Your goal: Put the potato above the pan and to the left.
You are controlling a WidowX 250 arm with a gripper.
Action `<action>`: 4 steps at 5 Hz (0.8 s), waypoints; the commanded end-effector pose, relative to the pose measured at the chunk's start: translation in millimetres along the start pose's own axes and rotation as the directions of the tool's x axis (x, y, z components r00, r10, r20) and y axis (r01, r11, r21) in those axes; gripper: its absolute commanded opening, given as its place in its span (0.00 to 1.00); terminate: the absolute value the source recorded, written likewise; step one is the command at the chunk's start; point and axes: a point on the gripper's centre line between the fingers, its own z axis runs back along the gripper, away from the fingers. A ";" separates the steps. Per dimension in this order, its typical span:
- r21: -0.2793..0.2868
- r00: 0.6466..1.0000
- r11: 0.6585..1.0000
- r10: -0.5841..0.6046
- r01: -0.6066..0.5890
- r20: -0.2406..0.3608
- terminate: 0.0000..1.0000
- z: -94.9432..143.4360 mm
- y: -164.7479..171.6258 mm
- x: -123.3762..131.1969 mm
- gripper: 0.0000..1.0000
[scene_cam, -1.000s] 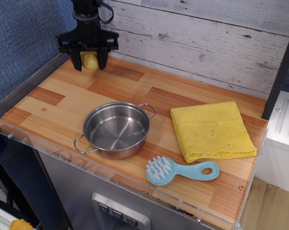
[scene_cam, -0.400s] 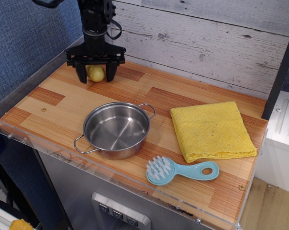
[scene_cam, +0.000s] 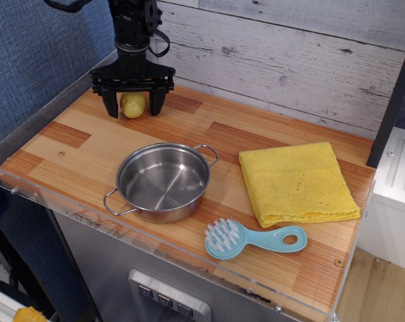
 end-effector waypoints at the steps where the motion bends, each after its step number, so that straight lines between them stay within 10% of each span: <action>1: -0.075 0.997 0.997 0.036 -0.031 0.063 0.00 28.6 5.7 5.5 1.00; 4: -0.090 0.982 0.995 0.045 -0.029 0.182 0.00 85.6 16.3 10.9 1.00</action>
